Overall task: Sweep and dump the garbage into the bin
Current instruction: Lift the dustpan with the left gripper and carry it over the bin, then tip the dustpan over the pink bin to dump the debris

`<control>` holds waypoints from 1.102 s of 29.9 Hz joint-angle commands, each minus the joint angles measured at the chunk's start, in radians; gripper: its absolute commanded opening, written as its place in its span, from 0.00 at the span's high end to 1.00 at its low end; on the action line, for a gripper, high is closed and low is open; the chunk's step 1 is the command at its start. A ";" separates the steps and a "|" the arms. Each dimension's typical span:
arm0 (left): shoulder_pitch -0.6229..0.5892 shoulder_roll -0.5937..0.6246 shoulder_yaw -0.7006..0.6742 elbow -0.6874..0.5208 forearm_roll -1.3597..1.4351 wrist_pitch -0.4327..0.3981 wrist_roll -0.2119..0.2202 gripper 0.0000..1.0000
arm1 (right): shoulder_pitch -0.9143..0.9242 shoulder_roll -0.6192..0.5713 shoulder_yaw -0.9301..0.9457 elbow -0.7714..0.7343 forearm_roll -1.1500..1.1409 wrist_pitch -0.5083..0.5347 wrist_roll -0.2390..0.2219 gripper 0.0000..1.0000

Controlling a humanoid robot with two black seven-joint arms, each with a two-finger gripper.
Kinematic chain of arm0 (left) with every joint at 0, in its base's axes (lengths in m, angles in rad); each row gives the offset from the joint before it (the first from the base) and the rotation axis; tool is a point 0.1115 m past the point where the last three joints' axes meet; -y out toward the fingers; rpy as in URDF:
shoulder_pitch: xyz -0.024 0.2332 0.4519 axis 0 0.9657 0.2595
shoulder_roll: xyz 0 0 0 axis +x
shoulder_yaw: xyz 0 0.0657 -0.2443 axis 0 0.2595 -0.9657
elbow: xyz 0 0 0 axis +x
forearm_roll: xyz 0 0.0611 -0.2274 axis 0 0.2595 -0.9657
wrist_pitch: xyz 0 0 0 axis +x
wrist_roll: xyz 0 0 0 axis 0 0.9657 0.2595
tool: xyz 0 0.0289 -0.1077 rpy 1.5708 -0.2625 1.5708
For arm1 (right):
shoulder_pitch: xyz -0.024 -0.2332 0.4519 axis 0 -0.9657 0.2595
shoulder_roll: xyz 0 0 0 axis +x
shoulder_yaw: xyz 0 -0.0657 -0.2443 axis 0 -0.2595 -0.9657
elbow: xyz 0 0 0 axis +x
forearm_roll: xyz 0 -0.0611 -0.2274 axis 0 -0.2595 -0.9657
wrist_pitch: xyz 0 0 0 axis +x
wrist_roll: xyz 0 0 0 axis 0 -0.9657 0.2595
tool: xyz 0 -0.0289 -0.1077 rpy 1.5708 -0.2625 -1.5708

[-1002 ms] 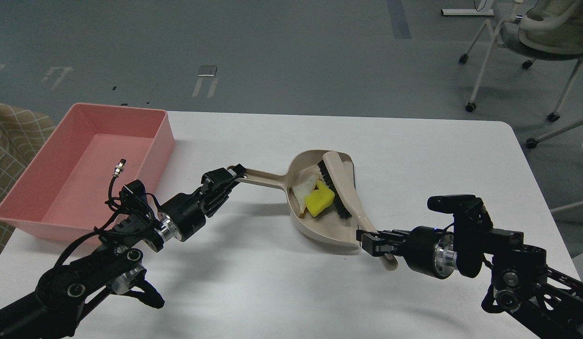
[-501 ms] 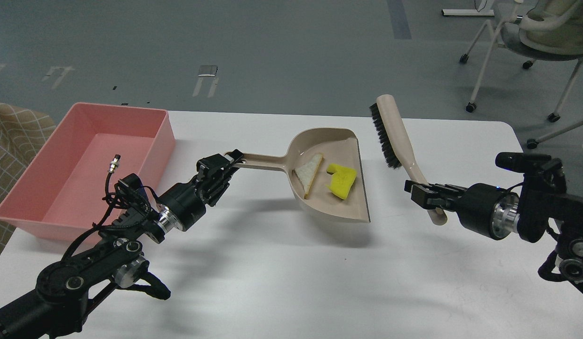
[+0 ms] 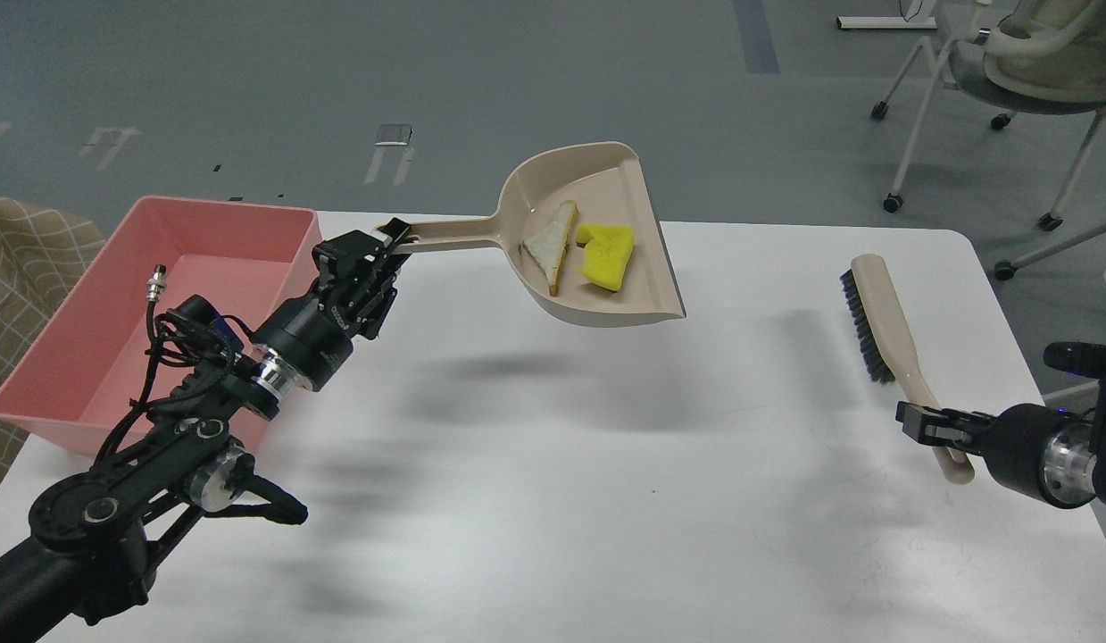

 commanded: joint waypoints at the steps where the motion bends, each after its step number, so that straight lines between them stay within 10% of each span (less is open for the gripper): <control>1: 0.030 0.027 -0.048 -0.031 -0.002 0.000 -0.003 0.94 | -0.029 -0.003 0.007 -0.049 0.000 0.000 0.003 1.00; 24: 0.528 0.166 -0.698 -0.054 -0.313 -0.055 0.009 0.94 | -0.055 0.004 0.086 -0.068 0.023 -0.007 0.010 1.00; 33: 0.662 0.367 -0.746 0.041 -0.247 -0.058 -0.018 0.93 | -0.055 0.030 0.122 -0.066 0.023 -0.009 0.012 1.00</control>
